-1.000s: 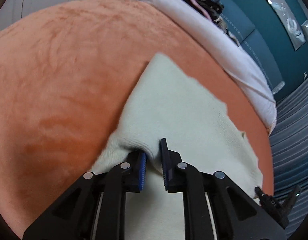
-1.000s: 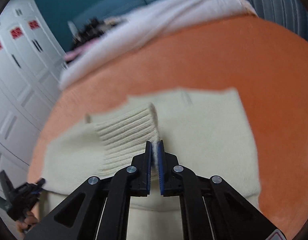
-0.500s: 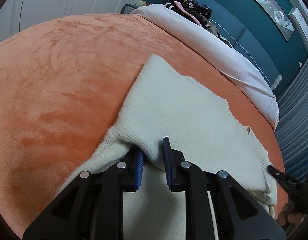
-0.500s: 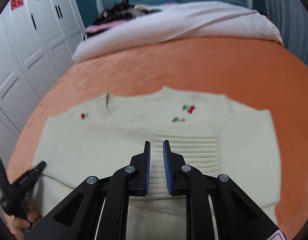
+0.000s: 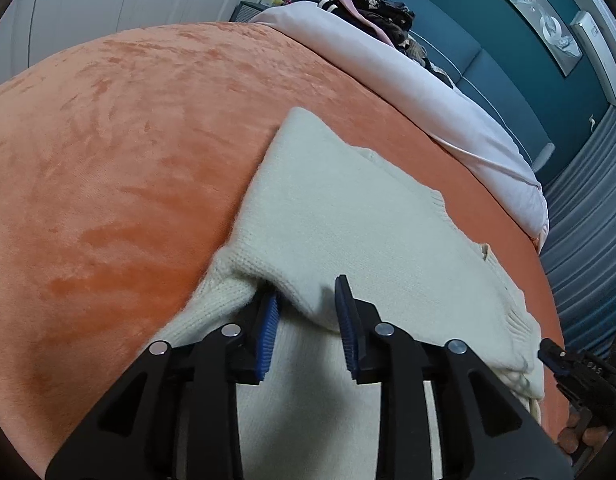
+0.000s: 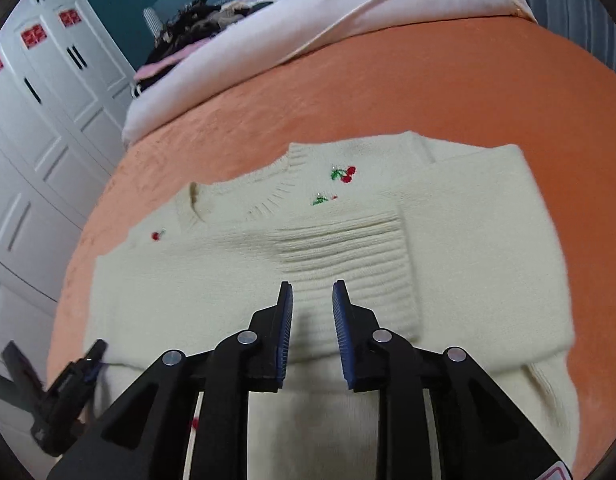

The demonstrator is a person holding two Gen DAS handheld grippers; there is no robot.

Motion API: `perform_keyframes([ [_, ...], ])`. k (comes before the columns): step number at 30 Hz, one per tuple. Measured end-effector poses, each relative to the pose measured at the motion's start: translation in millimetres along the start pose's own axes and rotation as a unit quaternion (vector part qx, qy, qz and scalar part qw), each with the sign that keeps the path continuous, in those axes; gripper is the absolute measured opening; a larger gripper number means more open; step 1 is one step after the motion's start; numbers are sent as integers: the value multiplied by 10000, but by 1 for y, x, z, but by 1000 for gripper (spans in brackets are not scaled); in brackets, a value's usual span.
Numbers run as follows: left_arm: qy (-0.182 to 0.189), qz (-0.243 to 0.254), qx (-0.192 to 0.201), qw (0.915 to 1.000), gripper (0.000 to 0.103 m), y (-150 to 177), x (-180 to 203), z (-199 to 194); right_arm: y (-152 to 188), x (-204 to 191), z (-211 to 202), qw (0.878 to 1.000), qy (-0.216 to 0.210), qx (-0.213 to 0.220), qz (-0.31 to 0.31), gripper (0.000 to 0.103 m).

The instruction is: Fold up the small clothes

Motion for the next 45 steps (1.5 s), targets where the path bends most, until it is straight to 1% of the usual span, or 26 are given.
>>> perform_keyframes([
  [2,-23,150,7,9999,64,3,-4,-32,14,16,-50,9995,183,161,-184,59],
  [3,-32,202,11,9998,72,7,-10,-53,24,27,-75,9991,258,213,-247,64],
  [4,-53,222,-30,9997,84,11,-17,-73,38,41,-96,9988,349,184,-286,68],
  [5,-74,197,-106,9997,89,18,-27,-93,56,57,-118,9984,479,79,-290,69],
  [7,-81,57,-370,9993,90,35,-49,-128,97,87,-153,9970,719,-260,-131,69],
  [10,-210,-278,-865,9956,92,69,-81,-167,154,124,-192,9939,752,-705,384,69],
  [11,-156,-367,-907,9951,92,79,-86,-179,170,128,-202,9931,693,-798,504,69],
  [12,-130,-378,-848,9956,92,87,-88,-191,185,128,-209,9923,638,-899,562,69],
  [14,-116,-395,-908,9950,98,101,-83,-206,209,123,-215,9909,540,-1038,669,69],
  [15,-63,-456,-960,9943,98,108,-81,-208,217,119,-215,9908,394,-1070,731,69],
  [17,-39,-439,-997,9940,98,118,-75,-208,227,109,-219,9916,187,-953,849,70],
  [19,-162,-231,-991,9947,98,123,-67,-205,228,102,-214,9914,66,-840,1005,70],
  [21,-230,-204,-1039,9941,97,124,-61,-202,225,98,-209,9902,18,-704,1203,71],
  [22,-152,-267,-1079,9937,91,123,-58,-201,222,96,-207,9897,-42,-650,1275,71],
  [23,-56,-343,-1135,9929,77,122,-55,-199,220,95,-206,9890,-73,-591,1350,66],
  [24,41,-423,-1229,9915,69,122,-52,-196,217,97,-206,9884,-105,-557,1410,60],
  [25,60,-467,-1331,9900,55,123,-50,-193,215,96,-203,9875,-120,-567,1468,41],
  [26,11,-476,-1391,9891,37,123,-47,-191,214,95,-203,9868,-111,-571,1512,18],
  [27,-28,-477,-1440,9884,28,123,-45,-190,211,96,-205,9864,-122,-517,1555,9],
  [28,-37,-502,-1497,9875,12,122,-46,-192,206,95,-211,9857,-217,-382,1628,9],
  [31,47,-547,-1369,9891,10,115,-39,-208,192,89,-235,9870,-407,-37,1553,8],
  [35,178,-284,-1237,9917,9,107,-30,-238,184,83,-265,9889,-641,49,1342,7],
  [37,193,-168,-1228,9921,9,109,-29,-254,187,83,-279,9909,-713,-83,1137,7],
  [39,191,-71,-1272,9917,9,115,-34,-271,199,88,-296,9944,-669,-333,753,7],
  [41,180,14,-1426,9896,8,130,-42,-287,217,93,-313,9956,-591,-612,391,6],
  [45,49,145,-1825,9831,8,170,-58,-307,255,99,-337,9930,-520,-1051,127,6],
])
Point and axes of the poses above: each gripper's, at about its wrist camera, not at the fingertips, and z roughly the way its jaws point, x to its right, y to its underside, the point moved 2 cm from there along z, roughly the way its jaws point, and after that the axes turned 8 degrees about x, right-handed, at the moved point
